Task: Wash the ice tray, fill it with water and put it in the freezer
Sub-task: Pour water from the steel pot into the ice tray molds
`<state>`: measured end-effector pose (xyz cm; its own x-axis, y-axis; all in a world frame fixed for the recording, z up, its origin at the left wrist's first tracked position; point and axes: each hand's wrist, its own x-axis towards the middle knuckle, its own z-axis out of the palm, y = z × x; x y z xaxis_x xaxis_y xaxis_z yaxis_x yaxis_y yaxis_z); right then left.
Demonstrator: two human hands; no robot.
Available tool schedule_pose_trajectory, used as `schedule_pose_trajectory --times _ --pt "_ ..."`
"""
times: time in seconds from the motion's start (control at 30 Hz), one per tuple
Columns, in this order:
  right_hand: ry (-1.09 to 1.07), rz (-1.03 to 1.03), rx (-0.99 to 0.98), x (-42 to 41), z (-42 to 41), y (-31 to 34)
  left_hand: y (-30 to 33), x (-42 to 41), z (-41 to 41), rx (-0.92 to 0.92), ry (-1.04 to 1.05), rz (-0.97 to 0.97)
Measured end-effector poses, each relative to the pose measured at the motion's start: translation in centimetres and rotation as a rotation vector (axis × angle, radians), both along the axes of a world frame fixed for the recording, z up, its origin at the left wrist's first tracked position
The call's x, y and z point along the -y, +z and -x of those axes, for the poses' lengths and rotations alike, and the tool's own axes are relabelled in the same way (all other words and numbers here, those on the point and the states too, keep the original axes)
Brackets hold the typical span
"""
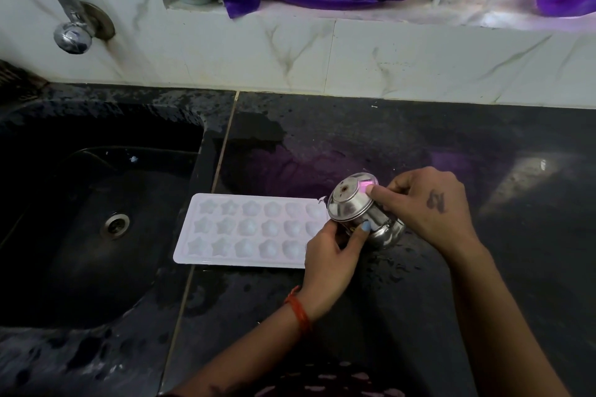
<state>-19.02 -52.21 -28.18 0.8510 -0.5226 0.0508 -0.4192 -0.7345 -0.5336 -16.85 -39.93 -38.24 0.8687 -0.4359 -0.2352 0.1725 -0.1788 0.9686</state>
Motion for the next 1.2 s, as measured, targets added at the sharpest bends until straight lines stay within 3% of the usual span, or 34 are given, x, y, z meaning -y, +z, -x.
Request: schedule_pose_trajectory --times 0.27,0.57,1.0,1.2 --pt "0.026 0.09 -0.004 0.2 -0.2 -0.1 0.0 0.4 0.4 -0.099 -0.011 0.098" --pt "0.034 0.112 -0.002 0.6 -0.2 -0.3 -0.2 0.8 0.5 -0.096 0.009 0.071" --pt "-0.068 -0.227 0.119 1.4 0.9 -1.4 0.8 0.5 0.5 0.191 0.06 -0.127" --pt "-0.039 -0.29 0.167 0.2 0.4 -1.3 1.7 -1.0 0.7 0.179 0.123 -0.082"
